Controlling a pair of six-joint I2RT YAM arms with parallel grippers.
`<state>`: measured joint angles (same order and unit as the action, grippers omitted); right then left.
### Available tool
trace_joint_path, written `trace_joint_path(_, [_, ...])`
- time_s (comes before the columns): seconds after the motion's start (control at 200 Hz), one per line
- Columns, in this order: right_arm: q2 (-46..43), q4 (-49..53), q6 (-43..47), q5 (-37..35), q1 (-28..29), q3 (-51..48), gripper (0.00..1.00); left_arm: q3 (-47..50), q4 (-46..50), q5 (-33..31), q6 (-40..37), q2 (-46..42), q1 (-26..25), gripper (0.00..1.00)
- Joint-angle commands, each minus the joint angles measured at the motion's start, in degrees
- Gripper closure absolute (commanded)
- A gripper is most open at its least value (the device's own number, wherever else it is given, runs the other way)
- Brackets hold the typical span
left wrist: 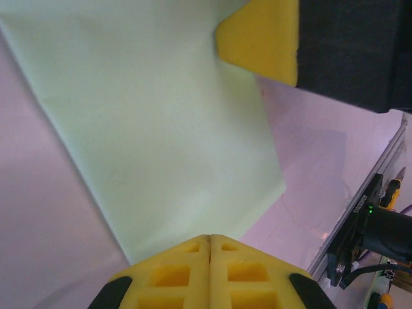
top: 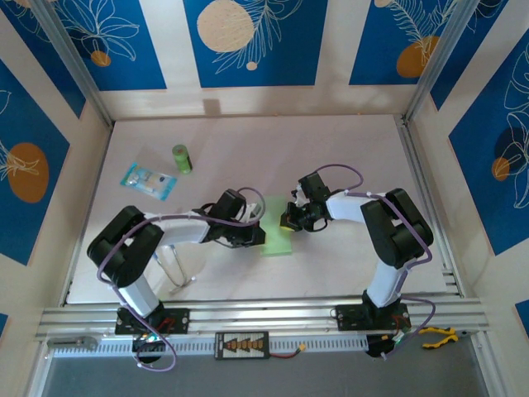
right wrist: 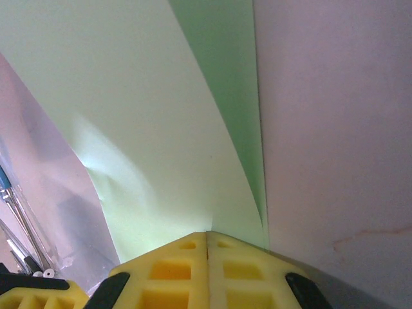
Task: Fold a paper plane with a square sheet of paper (pick it up from the middle)
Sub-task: First fold the square sheet of paper in half at the center of the table.
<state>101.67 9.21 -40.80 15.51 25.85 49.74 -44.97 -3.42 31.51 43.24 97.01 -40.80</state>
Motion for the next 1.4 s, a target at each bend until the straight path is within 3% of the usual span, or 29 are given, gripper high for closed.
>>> trace_joint_path(0.0, [2.04,6.63,-0.34,-6.19,-0.80,-2.71,1.00,0.03,-3.26,2.61,1.90,2.36,-0.57,0.98])
trace_joint_path(0.39, [2.13,6.78,0.28,-6.54,-1.15,-2.89,1.00,6.30,0.79,3.99,-2.46,0.65,-1.65,0.98])
trace_joint_path(0.715, [2.26,6.87,0.67,-6.28,-1.19,-2.71,1.00,5.46,6.03,3.24,-6.51,-3.17,-2.45,0.98])
trace_joint_path(0.92, [2.31,7.18,3.97,-5.27,-1.15,-2.05,1.00,-0.21,6.91,0.37,-6.84,-8.66,-0.70,0.98])
trace_joint_path(1.141, [3.40,9.32,7.17,-4.70,-1.57,0.60,1.00,-8.30,4.74,2.37,-4.61,0.25,6.39,0.99])
trace_joint_path(1.396, [4.33,9.50,7.66,-3.29,-1.87,1.39,1.00,-12.55,-1.54,5.01,-1.94,8.60,7.69,0.98])
